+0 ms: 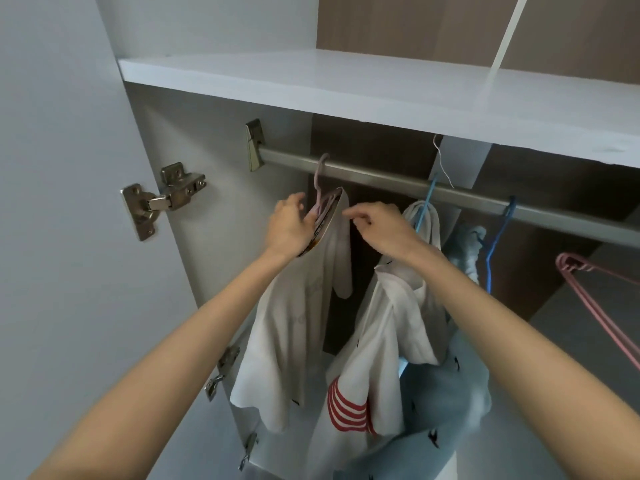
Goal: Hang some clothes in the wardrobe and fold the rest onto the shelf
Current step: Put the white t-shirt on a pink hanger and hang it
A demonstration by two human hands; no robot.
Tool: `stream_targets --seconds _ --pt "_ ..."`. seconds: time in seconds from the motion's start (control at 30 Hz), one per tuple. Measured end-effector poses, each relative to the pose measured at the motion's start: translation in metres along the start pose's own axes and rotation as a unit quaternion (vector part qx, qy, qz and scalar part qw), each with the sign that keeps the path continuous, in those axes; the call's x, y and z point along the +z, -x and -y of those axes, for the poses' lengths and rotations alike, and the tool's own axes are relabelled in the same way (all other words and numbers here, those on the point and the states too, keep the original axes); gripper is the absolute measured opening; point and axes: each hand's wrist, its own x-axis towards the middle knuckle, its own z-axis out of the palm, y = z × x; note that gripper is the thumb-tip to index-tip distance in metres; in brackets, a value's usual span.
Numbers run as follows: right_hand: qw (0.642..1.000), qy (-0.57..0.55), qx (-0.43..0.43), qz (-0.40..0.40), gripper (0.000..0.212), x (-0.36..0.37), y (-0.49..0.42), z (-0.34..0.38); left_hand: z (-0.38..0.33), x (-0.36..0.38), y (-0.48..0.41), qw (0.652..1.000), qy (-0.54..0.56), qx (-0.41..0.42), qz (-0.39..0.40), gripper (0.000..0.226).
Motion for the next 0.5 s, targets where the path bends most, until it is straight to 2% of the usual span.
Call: stream_targets --seconds 0.07,0.13,0.2,0.27,0.33,0.4,0.5 --pt "0.989 0.047 -0.027 -0.136 0.026 -0.003 0.018 -0.01 -0.002 0.0 0.003 0.999 -0.025 0.021 -0.001 0.054" --pt "0.957 0.122 -0.031 -0.262 0.02 -0.002 0.037 -0.016 0.001 0.001 0.006 0.998 -0.048 0.021 0.022 0.058" --pt "0.933 0.159 0.012 -0.323 0.021 0.005 0.05 -0.021 0.009 0.003 0.009 0.997 -0.067 0.015 0.036 0.06" --pt "0.932 0.089 0.086 -0.342 0.033 0.014 0.055 -0.025 0.018 0.004 0.012 0.995 -0.084 0.01 0.044 0.057" --pt "0.926 -0.066 0.143 -0.342 0.043 0.019 0.053 -0.025 0.027 0.003 0.016 0.993 -0.105 0.014 0.059 0.049" --pt "0.913 -0.186 0.156 -0.327 0.047 0.022 0.048 -0.022 0.036 0.001 0.02 0.992 -0.102 0.012 0.076 0.039" --pt "0.913 -0.231 0.154 -0.301 0.052 0.03 0.036 -0.016 0.045 -0.003 0.024 0.995 -0.049 -0.011 0.084 0.03"
